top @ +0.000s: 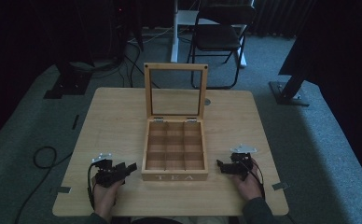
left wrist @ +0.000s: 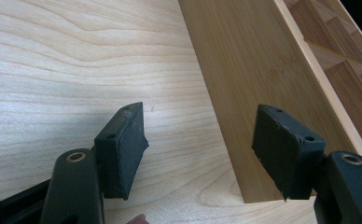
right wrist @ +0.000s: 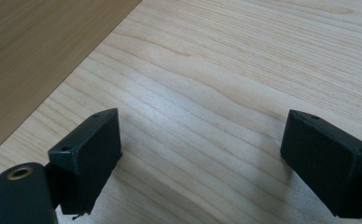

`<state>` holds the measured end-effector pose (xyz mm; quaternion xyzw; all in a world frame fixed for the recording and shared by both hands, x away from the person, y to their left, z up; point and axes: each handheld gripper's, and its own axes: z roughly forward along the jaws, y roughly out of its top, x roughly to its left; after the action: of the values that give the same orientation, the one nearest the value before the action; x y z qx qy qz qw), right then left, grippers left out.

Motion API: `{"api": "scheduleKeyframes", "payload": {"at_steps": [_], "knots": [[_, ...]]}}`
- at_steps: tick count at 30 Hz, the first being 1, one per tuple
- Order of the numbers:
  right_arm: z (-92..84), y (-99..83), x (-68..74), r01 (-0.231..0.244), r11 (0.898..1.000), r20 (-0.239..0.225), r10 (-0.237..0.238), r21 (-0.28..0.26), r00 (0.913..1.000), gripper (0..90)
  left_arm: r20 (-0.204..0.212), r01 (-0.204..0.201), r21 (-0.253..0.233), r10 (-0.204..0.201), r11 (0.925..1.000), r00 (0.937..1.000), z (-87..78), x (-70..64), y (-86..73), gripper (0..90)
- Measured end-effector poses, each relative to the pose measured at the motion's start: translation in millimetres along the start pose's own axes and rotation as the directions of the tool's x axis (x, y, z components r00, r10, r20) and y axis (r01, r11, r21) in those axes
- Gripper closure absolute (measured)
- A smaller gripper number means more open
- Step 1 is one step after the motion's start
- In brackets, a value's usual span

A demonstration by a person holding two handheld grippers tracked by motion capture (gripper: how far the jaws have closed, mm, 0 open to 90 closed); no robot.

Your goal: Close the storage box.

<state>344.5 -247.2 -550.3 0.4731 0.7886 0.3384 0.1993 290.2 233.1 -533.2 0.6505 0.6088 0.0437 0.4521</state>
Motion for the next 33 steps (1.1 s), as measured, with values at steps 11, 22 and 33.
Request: {"api": "scheduleKeyframes", "payload": {"at_steps": [11,22,33], "knots": [[0.0,0.0,0.0,0.000,1.000,0.000,0.000,0.000,1.0000,11.9,-0.014,0.020,-0.033,-0.020,0.9993,0.9997,-6.5,5.8,5.0,35.2],[0.6,0.6,-0.2,-0.001,1.000,0.001,0.001,0.000,1.0000,12.0,-0.049,-0.070,-0.021,0.069,0.9974,0.9965,-6.5,-5.4,4.4,35.4],[0.4,0.4,0.3,-0.004,1.000,0.004,0.004,0.000,1.0000,12.2,-0.064,-0.171,-0.037,0.169,0.9845,0.9836,-12.4,-20.4,14.0,36.2]]}}
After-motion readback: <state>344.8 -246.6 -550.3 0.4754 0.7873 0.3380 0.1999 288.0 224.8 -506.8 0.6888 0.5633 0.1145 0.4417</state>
